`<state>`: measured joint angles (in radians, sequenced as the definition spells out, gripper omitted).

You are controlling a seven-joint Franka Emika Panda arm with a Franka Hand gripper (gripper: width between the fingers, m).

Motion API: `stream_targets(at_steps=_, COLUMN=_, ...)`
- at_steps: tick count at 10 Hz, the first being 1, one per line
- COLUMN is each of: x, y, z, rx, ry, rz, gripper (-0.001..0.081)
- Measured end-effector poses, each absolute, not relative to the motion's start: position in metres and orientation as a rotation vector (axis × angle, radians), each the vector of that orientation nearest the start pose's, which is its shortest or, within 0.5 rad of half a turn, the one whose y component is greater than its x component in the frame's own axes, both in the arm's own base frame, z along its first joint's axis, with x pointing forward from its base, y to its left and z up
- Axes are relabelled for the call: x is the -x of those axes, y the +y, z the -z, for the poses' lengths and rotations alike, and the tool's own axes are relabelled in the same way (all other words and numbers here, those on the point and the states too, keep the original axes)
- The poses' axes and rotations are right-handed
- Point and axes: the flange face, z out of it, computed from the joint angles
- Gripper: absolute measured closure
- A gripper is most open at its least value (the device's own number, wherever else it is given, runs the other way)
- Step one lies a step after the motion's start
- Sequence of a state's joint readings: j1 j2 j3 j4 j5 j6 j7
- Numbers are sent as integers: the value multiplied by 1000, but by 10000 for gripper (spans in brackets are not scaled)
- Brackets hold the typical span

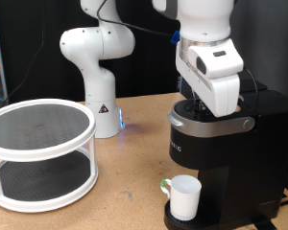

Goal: Make a cup of coffee with the keurig machine

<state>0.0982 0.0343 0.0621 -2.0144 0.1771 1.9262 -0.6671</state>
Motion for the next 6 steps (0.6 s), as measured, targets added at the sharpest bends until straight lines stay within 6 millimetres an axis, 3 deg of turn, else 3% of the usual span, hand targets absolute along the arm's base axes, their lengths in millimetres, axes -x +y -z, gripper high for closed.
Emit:
stream_targets(at_steps=2, x=-535, y=98, z=-433, rx=2671, ry=-1120, rz=-53, gripper=804)
stream_targets(at_steps=6, x=-525, y=85, z=-473, rx=2618, ry=-1120, rz=49, gripper=804)
